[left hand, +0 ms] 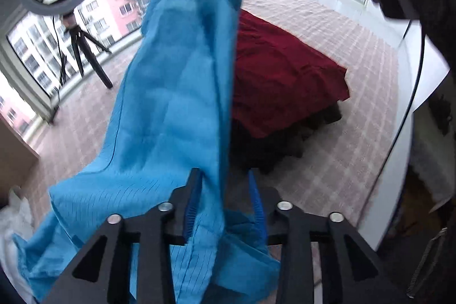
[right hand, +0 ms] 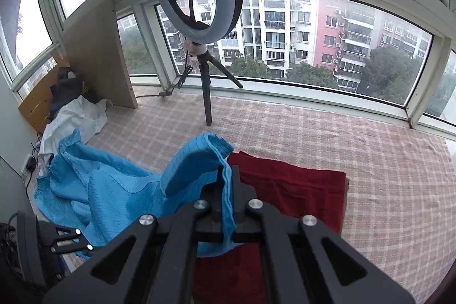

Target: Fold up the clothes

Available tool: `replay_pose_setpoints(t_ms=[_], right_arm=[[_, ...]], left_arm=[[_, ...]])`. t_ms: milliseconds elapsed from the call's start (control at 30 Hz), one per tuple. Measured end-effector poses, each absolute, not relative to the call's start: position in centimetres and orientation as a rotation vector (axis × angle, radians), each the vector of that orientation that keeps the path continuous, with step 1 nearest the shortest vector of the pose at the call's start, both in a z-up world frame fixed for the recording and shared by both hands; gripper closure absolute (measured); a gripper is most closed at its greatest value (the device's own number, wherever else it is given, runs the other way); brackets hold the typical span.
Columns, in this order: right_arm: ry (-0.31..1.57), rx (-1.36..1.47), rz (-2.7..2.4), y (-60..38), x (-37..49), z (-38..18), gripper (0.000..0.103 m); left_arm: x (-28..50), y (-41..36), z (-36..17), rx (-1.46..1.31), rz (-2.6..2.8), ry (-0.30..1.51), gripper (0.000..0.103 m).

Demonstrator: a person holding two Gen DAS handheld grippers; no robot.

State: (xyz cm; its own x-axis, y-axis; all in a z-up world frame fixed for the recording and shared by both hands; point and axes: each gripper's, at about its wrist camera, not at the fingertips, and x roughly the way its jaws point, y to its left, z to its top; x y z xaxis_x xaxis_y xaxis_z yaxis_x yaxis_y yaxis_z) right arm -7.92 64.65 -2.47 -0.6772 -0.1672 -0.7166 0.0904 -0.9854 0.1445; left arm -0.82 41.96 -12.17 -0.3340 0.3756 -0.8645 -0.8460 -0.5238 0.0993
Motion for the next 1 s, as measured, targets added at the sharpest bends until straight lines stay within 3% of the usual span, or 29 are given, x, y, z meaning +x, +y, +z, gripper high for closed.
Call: replay_pose_setpoints(t_ms=[67, 133, 167, 367, 533, 767, 1000], right_arm=[[-0.16, 1.168, -2.757, 64.6, -7.8, -2.0, 0.102], [-0.151, 1.132, -2.777, 64.2, -7.5, -0.9, 0.102], [-0.146, 1.114, -2.787, 64.0, -7.3, -0.4, 0.102], [-0.064, 0.9, -2.855, 61.3, -6.4, 7.6, 0.103], [0.067, 0.591, -2.881, 55.8, -4.4, 20.0, 0.103], [0.18, 0.217, -2.857, 46.8, 0.0, 35.5, 0.103], [0.226, 0.214, -2.837, 39.5, -0.1, 41.0, 0.103]], left_arm=[[-0.9, 42.2, -12.6, -1.073, 1.968, 0.718, 0.071], [-2.0, 41.8, -12.5, -1.115, 1.981, 0.65, 0.1], [-2.4, 41.7, -12.1, -1.129, 1.98, 0.607, 0.103], [-3.4, 38.5, -4.1, -1.008, 1.978, 0.438, 0.103], [-4.2, 31.8, 7.4, -0.814, 2.073, 0.339, 0.103], [-3.0, 21.9, 22.4, -0.515, 2.227, 0.373, 0.103], [-2.2, 14.7, 25.9, -0.47, 2.282, 0.351, 0.103]])
